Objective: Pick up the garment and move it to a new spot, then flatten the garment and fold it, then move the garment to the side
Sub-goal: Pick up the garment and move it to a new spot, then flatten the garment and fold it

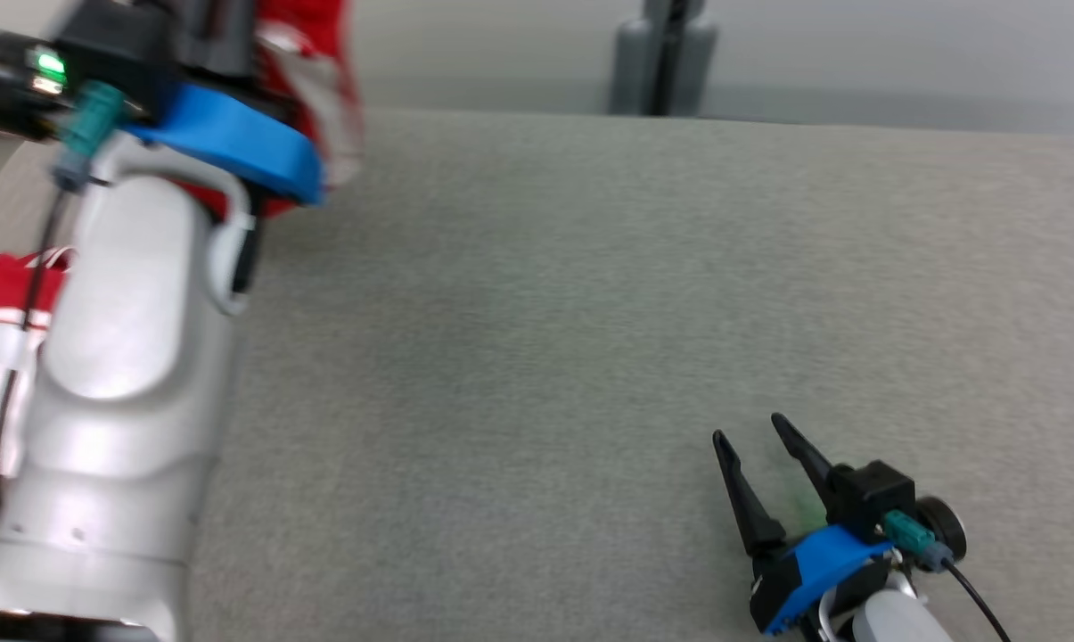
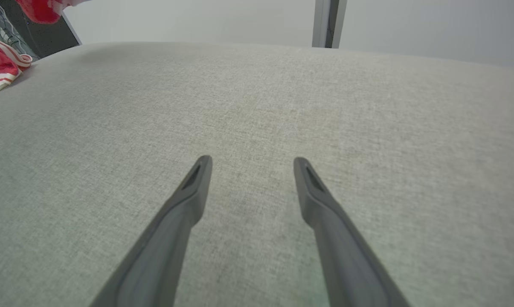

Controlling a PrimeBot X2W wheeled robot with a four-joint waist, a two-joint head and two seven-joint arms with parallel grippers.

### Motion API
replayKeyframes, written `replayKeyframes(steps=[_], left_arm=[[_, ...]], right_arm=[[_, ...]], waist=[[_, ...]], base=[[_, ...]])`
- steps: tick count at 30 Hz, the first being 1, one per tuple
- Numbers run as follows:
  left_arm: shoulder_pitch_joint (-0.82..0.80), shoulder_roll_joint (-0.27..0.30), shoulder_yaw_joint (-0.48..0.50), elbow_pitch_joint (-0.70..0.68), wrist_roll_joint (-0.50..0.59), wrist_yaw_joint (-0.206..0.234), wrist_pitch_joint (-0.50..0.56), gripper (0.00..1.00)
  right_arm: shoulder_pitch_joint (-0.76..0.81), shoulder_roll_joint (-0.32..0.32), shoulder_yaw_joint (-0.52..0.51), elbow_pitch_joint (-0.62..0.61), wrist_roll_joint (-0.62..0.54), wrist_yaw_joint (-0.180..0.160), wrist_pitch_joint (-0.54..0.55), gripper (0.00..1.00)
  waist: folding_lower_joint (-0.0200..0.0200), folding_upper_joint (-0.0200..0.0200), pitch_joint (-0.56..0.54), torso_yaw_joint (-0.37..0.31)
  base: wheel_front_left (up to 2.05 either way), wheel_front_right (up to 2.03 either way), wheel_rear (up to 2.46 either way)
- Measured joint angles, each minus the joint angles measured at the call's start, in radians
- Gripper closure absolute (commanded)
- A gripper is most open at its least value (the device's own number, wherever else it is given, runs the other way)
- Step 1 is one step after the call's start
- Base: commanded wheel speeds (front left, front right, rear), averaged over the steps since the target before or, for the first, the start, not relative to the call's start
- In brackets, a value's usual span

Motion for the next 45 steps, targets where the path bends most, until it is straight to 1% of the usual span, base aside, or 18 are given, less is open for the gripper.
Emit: replayKeyframes(steps=[4, 7, 11, 14, 15, 16, 17, 19, 21, 24, 26, 29, 34, 36, 38, 39, 43, 45], left_arm=[[0.049, -0.047, -0.100, -0.079, -0.081, -0.003, 0.000, 1.00], [0.097, -0.080, -0.173, -0.104, -0.126, -0.003, 0.000, 1.00], [0.194, -0.125, -0.276, -0.098, -0.192, -0.003, 0.002, 1.00], [0.266, -0.139, -0.363, -0.070, -0.230, -0.003, 0.003, 1.00], [0.289, -0.140, -0.390, -0.052, -0.235, -0.003, 0.002, 0.69], [0.311, -0.141, -0.408, -0.032, -0.243, -0.003, 0.002, 0.28], [0.333, -0.142, -0.423, -0.016, -0.258, -0.003, 0.002, 0.00], [0.369, -0.140, -0.457, 0.006, -0.280, -0.001, 0.001, 0.00], [0.397, -0.142, -0.478, 0.017, -0.304, 0.015, 0.001, 0.00], [0.429, -0.142, -0.456, 0.007, -0.314, 0.055, 0.001, 0.00], [0.448, -0.142, -0.410, -0.014, -0.304, 0.081, 0.001, 0.00], [0.491, -0.130, -0.314, -0.078, -0.281, 0.108, 0.001, 0.00], [0.626, -0.077, -0.158, -0.157, -0.218, 0.126, 0.000, 0.00], [0.677, -0.073, -0.106, -0.189, -0.188, 0.127, 0.000, 0.00], [0.726, -0.072, -0.074, -0.210, -0.154, 0.115, 0.000, 0.00], [0.752, -0.075, -0.057, -0.217, -0.139, 0.109, 0.000, 0.00], [0.853, -0.087, 0.030, -0.244, -0.099, 0.108, 0.000, 0.00], [0.899, -0.100, 0.059, -0.248, -0.079, 0.104, 0.000, 0.00]], right_arm=[[0.022, 0.001, -0.003, 0.010, 0.000, 0.000, 0.000, 0.00], [0.028, 0.001, -0.008, 0.010, 0.000, 0.000, 0.000, 0.00], [0.049, 0.003, -0.009, 0.014, 0.004, 0.000, 0.000, 0.00], [0.056, 0.004, -0.003, 0.022, 0.012, 0.000, 0.000, 0.00], [0.058, 0.004, -0.002, 0.024, 0.012, 0.000, 0.000, 0.00], [0.058, 0.005, -0.001, 0.025, 0.012, 0.000, 0.000, 0.00], [0.058, 0.004, -0.001, 0.025, 0.012, 0.000, 0.000, 0.00], [0.058, 0.004, -0.005, 0.025, 0.015, 0.000, 0.000, 0.00], [0.058, 0.003, -0.012, 0.024, 0.019, 0.000, 0.000, 0.00], [0.061, 0.003, -0.026, 0.022, 0.020, 0.000, 0.000, 0.00], [0.062, 0.004, -0.032, 0.015, 0.019, 0.000, 0.000, 0.00], [0.063, 0.005, -0.034, 0.004, 0.010, 0.000, 0.000, 0.00], [0.072, 0.007, -0.047, -0.017, 0.003, 0.000, 0.000, 0.00], [0.084, 0.007, -0.056, -0.026, -0.001, 0.000, 0.000, 0.00], [0.097, 0.007, -0.064, -0.036, -0.009, 0.000, 0.000, 0.00], [0.105, 0.007, -0.068, -0.039, -0.009, 0.000, 0.000, 0.00], [0.140, 0.007, -0.083, -0.047, -0.015, 0.000, 0.000, 0.00], [0.154, 0.007, -0.091, -0.048, -0.014, 0.000, 0.000, 0.00]], waist=[[-0.0001, 0.0000, -0.027, -0.068], [-0.0001, 0.0000, -0.040, -0.123], [-0.0001, 0.0000, -0.057, -0.192], [-0.0001, 0.0000, -0.068, -0.234], [-0.0001, 0.0000, -0.072, -0.244], [-0.0002, 0.0000, -0.075, -0.253], [-0.0001, 0.0000, -0.079, -0.261], [-0.0001, 0.0000, -0.084, -0.272], [-0.0001, 0.0000, -0.087, -0.273], [-0.0002, 0.0000, -0.092, -0.259], [-0.0001, 0.0000, -0.097, -0.246], [-0.0001, 0.0000, -0.103, -0.223], [-0.0001, 0.0000, -0.138, -0.195], [0.0000, 0.0000, -0.155, -0.187], [-0.0001, 0.0000, -0.170, -0.176], [0.0000, 0.0000, -0.178, -0.170], [-0.0002, 0.0000, -0.206, -0.160], [-0.0001, 0.0000, -0.217, -0.159]], base=[[0.00, 0.00, 0.00], [0.00, 0.00, 0.00], [0.00, 0.00, 0.00], [0.00, 0.00, 0.00], [0.00, 0.00, 0.00], [0.00, 0.00, 0.00], [0.00, 0.00, 0.00], [0.00, 0.00, 0.00], [0.00, 0.00, 0.00], [0.00, 0.00, 0.00], [0.00, 0.00, 0.00], [0.00, 0.00, 0.00], [0.00, 0.00, 0.00], [0.00, 0.00, 0.00], [0.00, 0.00, 0.00], [0.00, 0.00, 0.00], [0.00, 0.00, 0.00], [0.00, 0.00, 0.00]])
